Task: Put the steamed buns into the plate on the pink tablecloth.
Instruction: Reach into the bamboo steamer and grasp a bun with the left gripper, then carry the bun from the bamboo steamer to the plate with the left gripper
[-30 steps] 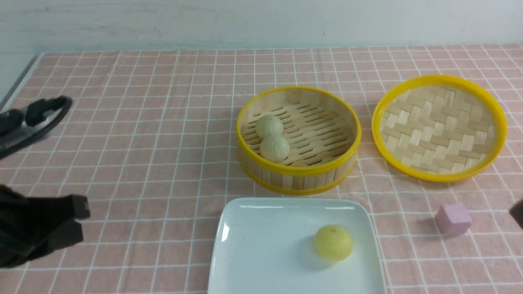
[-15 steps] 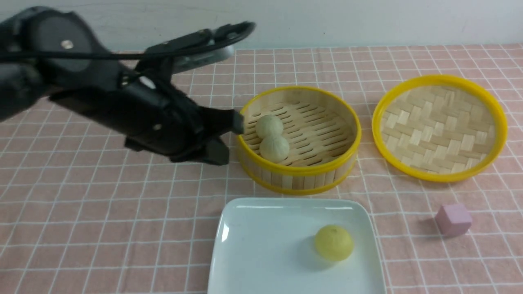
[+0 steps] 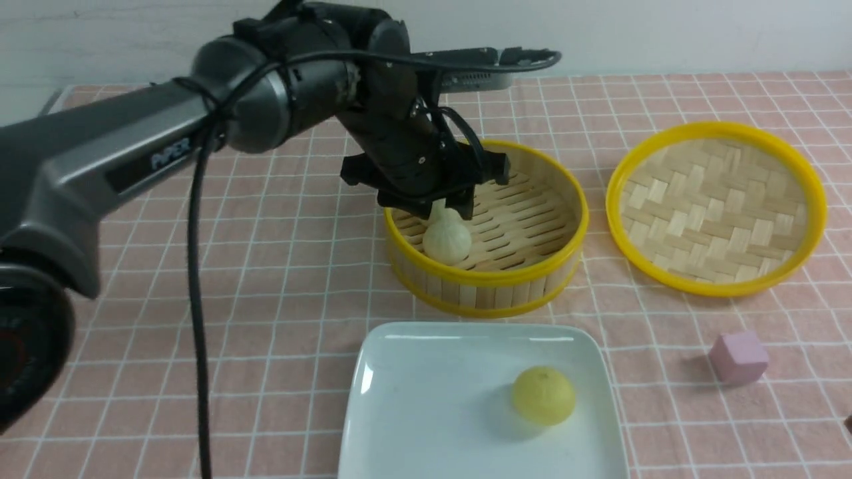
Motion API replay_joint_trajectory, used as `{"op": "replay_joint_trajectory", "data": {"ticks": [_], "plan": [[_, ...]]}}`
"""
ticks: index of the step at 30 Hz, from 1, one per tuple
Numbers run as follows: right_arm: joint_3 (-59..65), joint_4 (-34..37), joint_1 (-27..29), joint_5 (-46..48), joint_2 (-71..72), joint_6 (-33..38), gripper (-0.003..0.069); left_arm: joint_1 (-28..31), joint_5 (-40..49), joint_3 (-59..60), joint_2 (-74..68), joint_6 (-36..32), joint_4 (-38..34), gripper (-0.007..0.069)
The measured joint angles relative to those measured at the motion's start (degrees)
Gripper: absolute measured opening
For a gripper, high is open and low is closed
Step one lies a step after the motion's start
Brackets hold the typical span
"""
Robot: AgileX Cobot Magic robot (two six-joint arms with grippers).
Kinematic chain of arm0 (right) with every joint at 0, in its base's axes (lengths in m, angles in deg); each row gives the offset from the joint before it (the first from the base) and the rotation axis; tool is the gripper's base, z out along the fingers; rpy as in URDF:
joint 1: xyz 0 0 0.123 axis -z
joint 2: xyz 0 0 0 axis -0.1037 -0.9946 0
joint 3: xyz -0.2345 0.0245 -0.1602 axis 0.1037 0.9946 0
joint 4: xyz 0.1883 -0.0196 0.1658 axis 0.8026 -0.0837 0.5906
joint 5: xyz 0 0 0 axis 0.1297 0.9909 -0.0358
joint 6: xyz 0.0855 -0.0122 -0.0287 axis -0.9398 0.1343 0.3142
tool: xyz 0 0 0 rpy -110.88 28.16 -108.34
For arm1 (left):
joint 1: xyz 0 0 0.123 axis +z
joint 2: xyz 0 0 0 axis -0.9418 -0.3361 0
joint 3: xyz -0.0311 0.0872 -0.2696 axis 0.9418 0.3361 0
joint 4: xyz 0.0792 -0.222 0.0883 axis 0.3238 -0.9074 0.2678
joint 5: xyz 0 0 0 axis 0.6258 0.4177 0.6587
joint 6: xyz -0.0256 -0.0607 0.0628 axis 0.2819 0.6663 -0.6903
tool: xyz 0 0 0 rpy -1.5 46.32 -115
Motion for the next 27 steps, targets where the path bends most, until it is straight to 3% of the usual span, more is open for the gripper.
{"op": "replay_joint_trajectory", "data": {"ticks": [6,12,15,18,27], "plan": [[0.00,0.00,0.00,-0.40,0.00,0.00,0.0004,0.00,-2.43,-0.47,-4.32,0.00,0.23,0.0360],[0.00,0.00,0.00,-0.40,0.00,0.00,0.0008,0.00,-3.02,-0.61,-6.93,0.46,0.43,0.0190],[0.00,0.00,0.00,-0.40,0.00,0.00,0.0013,0.00,-3.01,-0.66,-6.68,0.82,0.75,0.0044],[0.00,0.00,0.00,-0.40,0.00,0.00,0.0014,0.00,-1.52,-0.86,-5.51,0.82,0.82,0.0028],[0.00,0.05,0.00,-0.45,0.00,0.00,0.0025,0.00,15.80,-5.00,13.71,-1.38,7.41,0.0025]]}}
